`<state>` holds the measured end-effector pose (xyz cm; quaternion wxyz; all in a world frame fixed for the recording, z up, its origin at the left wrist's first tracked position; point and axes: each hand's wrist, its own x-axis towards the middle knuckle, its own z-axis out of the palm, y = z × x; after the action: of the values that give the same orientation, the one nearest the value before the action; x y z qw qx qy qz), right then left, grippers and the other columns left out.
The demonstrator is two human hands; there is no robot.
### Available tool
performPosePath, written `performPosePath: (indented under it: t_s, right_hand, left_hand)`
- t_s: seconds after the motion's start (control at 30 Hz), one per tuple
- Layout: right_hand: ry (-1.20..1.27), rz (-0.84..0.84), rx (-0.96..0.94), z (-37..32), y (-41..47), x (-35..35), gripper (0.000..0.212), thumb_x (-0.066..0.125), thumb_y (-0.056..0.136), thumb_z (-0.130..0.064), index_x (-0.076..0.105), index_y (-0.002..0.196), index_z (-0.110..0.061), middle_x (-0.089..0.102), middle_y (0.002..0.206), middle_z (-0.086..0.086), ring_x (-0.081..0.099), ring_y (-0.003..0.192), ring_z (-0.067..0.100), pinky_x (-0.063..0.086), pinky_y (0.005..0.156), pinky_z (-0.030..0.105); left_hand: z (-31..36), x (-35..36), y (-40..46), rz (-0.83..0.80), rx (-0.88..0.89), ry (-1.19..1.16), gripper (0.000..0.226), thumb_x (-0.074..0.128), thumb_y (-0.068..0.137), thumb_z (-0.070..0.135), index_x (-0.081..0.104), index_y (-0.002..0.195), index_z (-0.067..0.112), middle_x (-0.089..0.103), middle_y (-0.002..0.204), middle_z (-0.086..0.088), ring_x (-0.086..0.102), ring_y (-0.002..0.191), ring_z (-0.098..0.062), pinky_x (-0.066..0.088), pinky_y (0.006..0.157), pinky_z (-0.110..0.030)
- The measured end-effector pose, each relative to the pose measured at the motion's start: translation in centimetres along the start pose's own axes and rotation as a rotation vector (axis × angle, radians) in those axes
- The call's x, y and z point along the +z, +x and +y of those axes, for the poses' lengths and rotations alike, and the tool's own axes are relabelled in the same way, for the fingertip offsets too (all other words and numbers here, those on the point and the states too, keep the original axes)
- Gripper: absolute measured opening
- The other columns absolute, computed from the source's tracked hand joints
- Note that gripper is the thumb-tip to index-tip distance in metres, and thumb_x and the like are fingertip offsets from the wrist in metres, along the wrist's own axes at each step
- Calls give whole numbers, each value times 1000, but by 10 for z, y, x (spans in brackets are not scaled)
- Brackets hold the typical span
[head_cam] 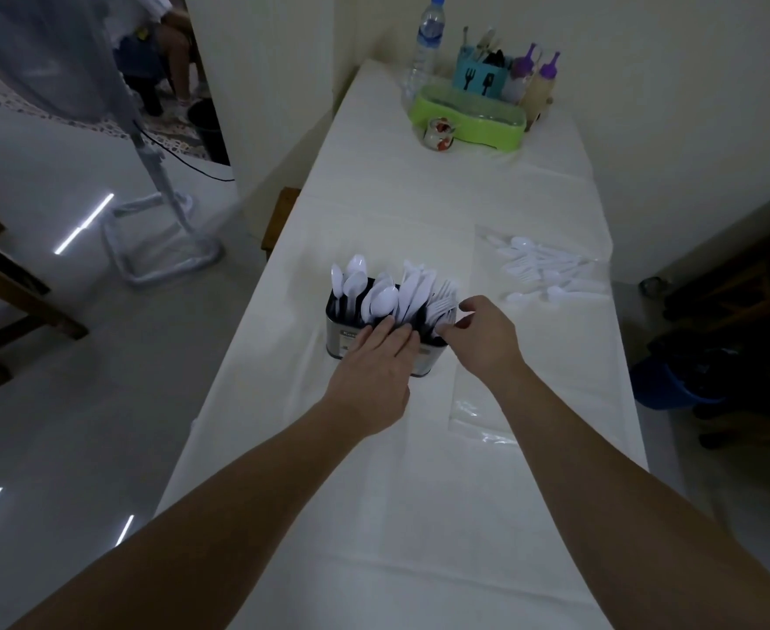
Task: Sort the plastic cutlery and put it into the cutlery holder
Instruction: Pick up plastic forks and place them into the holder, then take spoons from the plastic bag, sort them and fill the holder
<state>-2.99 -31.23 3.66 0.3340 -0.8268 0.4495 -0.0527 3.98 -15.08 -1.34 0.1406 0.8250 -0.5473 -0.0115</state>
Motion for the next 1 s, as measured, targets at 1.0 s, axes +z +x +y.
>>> performPosePath:
  t_s: [1.0]
  right_hand:
    - [-441,-96,-13,235,-59,-93,62,59,96,-31,32,149,-13,34,153,4,32,141,22,34,113,34]
  left_hand:
    - [129,67,40,-284,92,209,56,69,83,31,59,129,2,59,134,-17,54,125,-36,46,101,-46]
